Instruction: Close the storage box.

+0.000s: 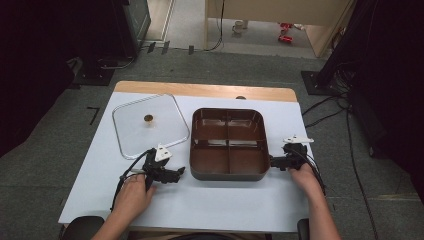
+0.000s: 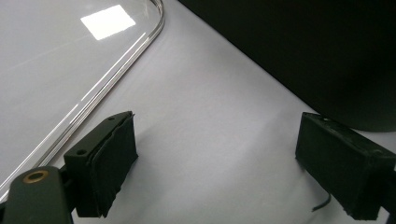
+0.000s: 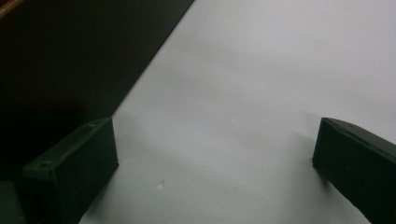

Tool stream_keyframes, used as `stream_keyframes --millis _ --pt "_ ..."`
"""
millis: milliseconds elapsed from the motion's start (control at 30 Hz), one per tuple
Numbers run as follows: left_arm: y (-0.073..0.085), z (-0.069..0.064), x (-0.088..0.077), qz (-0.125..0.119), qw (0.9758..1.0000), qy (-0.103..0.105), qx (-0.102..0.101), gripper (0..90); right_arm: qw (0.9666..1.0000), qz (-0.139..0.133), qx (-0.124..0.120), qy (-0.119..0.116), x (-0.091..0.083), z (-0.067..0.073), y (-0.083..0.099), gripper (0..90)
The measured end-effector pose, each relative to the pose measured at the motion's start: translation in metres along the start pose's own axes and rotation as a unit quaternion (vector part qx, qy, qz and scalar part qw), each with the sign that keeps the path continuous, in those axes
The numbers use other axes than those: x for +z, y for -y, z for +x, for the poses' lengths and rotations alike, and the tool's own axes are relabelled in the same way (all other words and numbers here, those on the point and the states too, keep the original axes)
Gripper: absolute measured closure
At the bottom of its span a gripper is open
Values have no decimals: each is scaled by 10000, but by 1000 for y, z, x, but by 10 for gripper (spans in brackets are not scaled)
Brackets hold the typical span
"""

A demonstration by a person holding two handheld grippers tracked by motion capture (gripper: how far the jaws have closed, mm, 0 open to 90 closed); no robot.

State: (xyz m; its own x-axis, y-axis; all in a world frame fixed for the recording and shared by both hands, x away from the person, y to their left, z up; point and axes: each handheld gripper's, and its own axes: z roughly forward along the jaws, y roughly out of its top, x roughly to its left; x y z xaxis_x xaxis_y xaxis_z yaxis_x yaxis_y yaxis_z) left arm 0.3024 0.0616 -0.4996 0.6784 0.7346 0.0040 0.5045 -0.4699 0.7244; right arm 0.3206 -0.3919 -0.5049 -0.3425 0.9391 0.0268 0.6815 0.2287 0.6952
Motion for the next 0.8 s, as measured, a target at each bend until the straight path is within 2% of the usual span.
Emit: stream_keyframes --millis 567,800 --pt "-2 0 1 35 10000 21 18 117 10000 2 -1 -2 0 0 0 0" --pt "-8 2 1 221 9997 102 72 155 10000 0 2 -3 0 0 0 0"
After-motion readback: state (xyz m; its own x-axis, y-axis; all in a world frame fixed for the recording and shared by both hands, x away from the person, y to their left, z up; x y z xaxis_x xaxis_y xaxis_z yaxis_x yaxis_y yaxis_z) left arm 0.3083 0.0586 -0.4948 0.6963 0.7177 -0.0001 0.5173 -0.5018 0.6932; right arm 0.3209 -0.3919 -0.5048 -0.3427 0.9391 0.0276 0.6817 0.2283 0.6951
